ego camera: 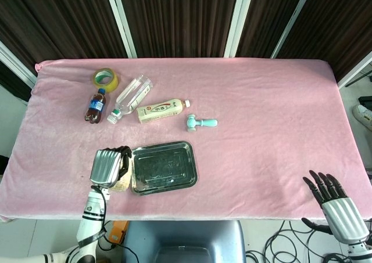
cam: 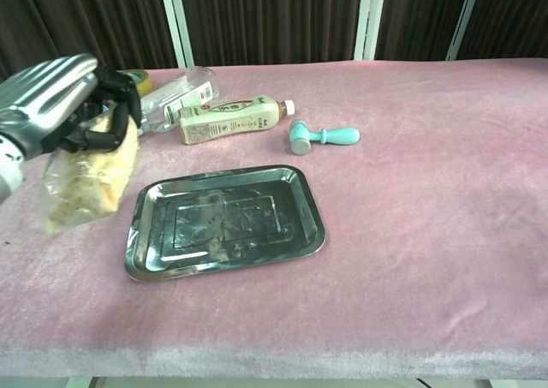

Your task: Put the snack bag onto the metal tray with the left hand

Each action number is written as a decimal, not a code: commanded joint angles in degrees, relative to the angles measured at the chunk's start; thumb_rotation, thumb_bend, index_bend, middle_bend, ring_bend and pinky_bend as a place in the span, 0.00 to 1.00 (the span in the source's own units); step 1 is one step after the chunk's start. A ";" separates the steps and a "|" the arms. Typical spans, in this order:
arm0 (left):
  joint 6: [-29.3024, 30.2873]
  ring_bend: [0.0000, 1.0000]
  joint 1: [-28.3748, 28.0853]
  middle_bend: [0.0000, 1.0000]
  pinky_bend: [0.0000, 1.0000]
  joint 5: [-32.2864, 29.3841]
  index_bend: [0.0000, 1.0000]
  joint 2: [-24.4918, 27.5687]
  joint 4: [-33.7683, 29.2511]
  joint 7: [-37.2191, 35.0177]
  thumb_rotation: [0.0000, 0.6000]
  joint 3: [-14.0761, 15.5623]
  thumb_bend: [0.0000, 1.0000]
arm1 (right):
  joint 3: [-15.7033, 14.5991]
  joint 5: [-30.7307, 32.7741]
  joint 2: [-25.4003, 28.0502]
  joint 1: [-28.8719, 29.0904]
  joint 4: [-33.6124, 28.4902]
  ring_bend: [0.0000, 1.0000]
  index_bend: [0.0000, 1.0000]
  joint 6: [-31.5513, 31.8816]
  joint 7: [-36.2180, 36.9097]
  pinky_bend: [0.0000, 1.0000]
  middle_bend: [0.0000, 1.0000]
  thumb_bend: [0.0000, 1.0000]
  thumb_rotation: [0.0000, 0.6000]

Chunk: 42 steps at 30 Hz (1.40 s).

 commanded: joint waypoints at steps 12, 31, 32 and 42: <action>-4.37 0.02 -5.95 0.00 0.21 -4.54 0.00 -11.55 10.02 0.74 1.00 -4.81 0.32 | -0.11 -0.65 0.67 -0.15 0.82 0.00 0.00 1.45 2.66 0.21 0.00 0.03 1.00; 3.14 0.00 11.27 0.00 0.12 -5.65 0.00 22.31 -15.67 2.99 1.00 10.82 0.32 | 0.10 0.10 0.32 -0.06 -0.05 0.00 0.00 0.44 1.14 0.20 0.00 0.03 1.00; 3.26 0.00 12.62 0.00 0.12 -4.05 0.00 23.94 -14.78 -0.22 1.00 12.31 0.32 | 0.13 0.14 0.24 -0.08 -0.06 0.00 0.00 0.42 0.96 0.20 0.00 0.03 1.00; 12.83 0.00 22.09 0.00 0.10 8.84 0.00 24.93 -1.99 -14.04 1.00 17.70 0.33 | 0.26 0.79 0.03 0.24 -0.69 0.00 0.00 -0.90 -0.40 0.20 0.00 0.03 1.00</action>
